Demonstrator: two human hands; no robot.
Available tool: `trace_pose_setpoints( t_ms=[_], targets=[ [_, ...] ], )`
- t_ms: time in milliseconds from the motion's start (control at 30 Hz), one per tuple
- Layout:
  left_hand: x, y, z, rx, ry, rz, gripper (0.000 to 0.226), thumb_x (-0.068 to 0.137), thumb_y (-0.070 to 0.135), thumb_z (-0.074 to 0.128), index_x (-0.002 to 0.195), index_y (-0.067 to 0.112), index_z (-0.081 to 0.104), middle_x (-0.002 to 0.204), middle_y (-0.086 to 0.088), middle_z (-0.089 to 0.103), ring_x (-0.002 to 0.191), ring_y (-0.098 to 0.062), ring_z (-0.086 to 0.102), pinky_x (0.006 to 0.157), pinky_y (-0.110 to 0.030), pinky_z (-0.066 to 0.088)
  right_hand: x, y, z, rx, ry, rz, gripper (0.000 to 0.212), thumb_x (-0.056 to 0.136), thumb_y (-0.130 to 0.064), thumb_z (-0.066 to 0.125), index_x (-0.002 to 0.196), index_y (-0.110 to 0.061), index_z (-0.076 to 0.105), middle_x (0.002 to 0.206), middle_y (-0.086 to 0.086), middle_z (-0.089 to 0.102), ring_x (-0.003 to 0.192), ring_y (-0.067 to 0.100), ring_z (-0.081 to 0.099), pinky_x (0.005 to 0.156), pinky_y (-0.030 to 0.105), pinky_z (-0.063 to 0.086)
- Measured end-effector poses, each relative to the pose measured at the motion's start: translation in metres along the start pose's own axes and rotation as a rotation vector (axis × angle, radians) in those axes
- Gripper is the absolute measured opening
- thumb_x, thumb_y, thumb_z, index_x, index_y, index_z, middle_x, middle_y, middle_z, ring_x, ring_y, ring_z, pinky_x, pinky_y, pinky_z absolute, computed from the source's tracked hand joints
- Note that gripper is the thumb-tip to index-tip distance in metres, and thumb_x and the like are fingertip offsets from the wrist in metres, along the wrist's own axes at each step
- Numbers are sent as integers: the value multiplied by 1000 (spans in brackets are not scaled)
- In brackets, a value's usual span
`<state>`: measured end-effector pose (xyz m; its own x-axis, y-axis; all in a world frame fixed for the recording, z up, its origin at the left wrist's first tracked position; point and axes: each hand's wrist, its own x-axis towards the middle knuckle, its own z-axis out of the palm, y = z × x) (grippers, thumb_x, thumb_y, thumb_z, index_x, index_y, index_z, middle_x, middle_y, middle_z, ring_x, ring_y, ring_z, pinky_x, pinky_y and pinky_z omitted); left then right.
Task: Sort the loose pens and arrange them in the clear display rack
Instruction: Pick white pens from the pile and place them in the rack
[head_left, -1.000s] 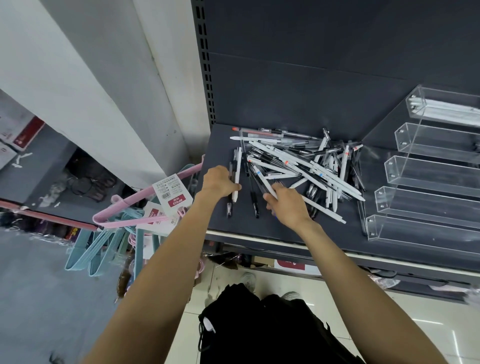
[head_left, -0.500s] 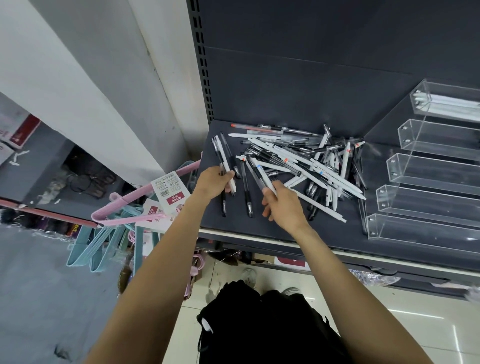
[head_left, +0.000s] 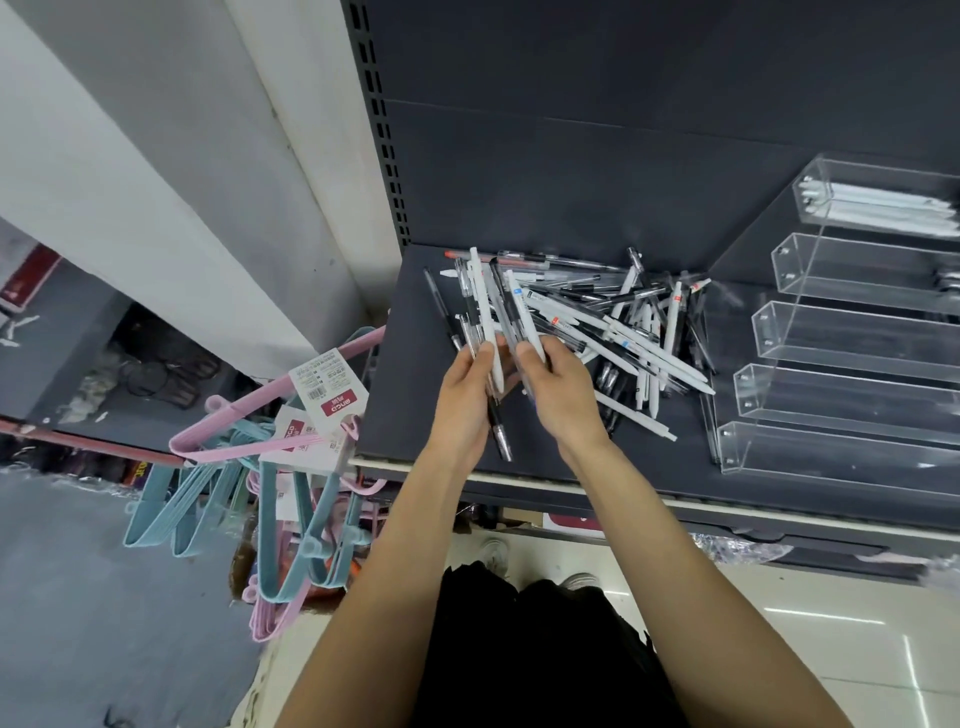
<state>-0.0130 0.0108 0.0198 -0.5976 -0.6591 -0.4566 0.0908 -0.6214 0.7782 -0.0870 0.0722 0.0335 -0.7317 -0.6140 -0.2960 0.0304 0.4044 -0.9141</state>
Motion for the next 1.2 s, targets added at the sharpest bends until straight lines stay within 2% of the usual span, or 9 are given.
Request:
trace_pose_setpoints(
  t_ms=[100,267,333,433,533,633,833,1033,1200],
  targets=[
    [-2,-3,10,-52,0,-15,22,101,10,42,109,8,63,96,-3,69,88,-12,65,83,-26,51,-1,2,-3,-110,4,-63,18,99,-24,46,100,-13,60,90,5,63,85,22,57,75,28,43],
    [-3,-4,21,-248,-87,-120,26,101,14,43,120,7,59,104,-3,70,97,-13,66,87,-26,53,-3,13,-9,-626,127,-251,35,99,-28,43,127,-10,54,112,11,59,106,28,51,84,36,42],
    [-2,-6,23,-207,-88,-127,31,101,16,42,124,2,58,112,-7,68,104,-16,65,92,-28,53,-5,14,-15,-746,117,-280,36,99,-30,43,127,-12,55,114,12,57,107,28,49,84,36,41],
    [-4,-8,27,-125,-87,-133,28,100,17,45,118,4,63,110,-10,68,97,-18,65,82,-27,55,-6,9,-27,-809,68,-282,34,97,-36,47,121,-16,60,106,6,57,93,24,56,70,29,40],
    [-5,-10,33,-150,-75,-138,24,100,16,46,110,6,66,98,-7,70,85,-17,68,71,-25,57,-5,1,-43,-748,20,-269,29,90,-41,59,102,-16,67,81,-4,53,71,15,52,62,24,33],
    [-6,-11,36,-213,-36,-112,23,101,15,44,102,9,67,96,-5,71,95,-20,67,86,-36,56,-3,-3,-65,-607,32,-269,27,79,-40,72,94,-18,68,71,-9,54,61,4,49,59,21,36],
    [-16,-22,47,-122,11,-40,22,101,14,43,100,5,63,76,2,70,71,-8,66,73,-27,58,23,-19,-93,-446,-69,-390,18,84,-30,70,99,-19,70,76,-11,56,61,2,47,63,13,37],
    [-37,-36,70,-151,49,-26,30,101,13,43,123,-4,55,91,-5,72,79,-13,69,79,-31,58,44,-33,-93,-486,-430,-298,21,84,-30,70,98,-15,66,76,-12,61,56,-4,57,60,4,40],
    [-50,-47,75,-259,140,6,30,102,14,39,122,-3,55,114,-15,67,92,-19,71,82,-33,58,54,-54,-123,-60,-205,-319,3,87,-10,65,89,-11,63,73,-2,64,58,8,64,63,26,53]
  ],
)
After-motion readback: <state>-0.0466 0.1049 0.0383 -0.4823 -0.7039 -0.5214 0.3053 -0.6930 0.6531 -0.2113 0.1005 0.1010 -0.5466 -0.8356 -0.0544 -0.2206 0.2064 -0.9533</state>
